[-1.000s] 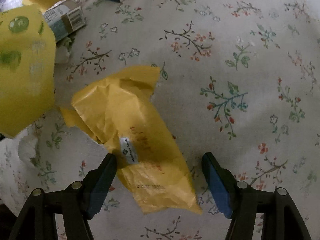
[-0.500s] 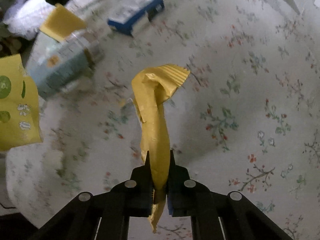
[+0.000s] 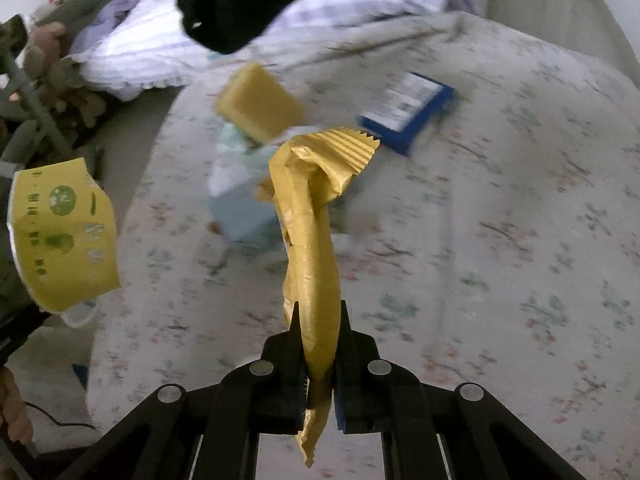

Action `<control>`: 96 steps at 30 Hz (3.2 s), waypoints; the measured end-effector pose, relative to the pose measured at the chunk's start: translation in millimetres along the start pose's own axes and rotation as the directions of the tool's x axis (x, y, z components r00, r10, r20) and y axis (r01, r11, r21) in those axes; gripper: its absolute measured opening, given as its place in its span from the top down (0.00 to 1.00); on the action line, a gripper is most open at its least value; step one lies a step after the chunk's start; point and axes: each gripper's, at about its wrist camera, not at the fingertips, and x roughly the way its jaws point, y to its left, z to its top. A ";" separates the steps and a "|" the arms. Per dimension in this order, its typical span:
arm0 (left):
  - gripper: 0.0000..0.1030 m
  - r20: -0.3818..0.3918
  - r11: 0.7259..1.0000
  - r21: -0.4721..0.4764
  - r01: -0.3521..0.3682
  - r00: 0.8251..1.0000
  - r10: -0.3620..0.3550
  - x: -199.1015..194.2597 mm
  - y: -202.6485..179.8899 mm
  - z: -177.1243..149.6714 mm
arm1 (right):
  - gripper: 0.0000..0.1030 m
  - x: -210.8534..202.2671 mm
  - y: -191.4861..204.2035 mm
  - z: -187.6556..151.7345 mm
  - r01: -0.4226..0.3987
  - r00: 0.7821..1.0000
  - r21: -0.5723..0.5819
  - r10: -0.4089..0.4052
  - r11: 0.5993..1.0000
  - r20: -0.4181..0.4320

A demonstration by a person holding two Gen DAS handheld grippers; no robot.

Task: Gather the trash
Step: 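Drop the bowl into the wastebasket with the left tool while the right tool drops the wrapper, then grasp the white tissue ball on the bed with the right tool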

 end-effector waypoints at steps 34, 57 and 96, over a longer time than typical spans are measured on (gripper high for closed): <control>0.24 -0.019 0.853 -0.343 -0.393 0.911 0.412 -56.6 214.8 -20.5 | 0.92 115.7 216.9 16.9 -0.168 0.979 -0.201 0.140 0.965 -0.148; 0.10 -0.017 0.824 -0.277 -0.495 0.859 0.511 -83.2 223.1 -41.6 | 0.64 181.6 302.5 14.4 -0.264 0.952 -0.218 0.219 0.939 -0.212; 0.00 -0.090 0.933 -0.050 -0.357 0.932 0.352 -40.9 99.8 -51.2 | 0.28 75.0 88.3 -35.3 0.073 0.979 -0.212 -0.110 0.975 -0.170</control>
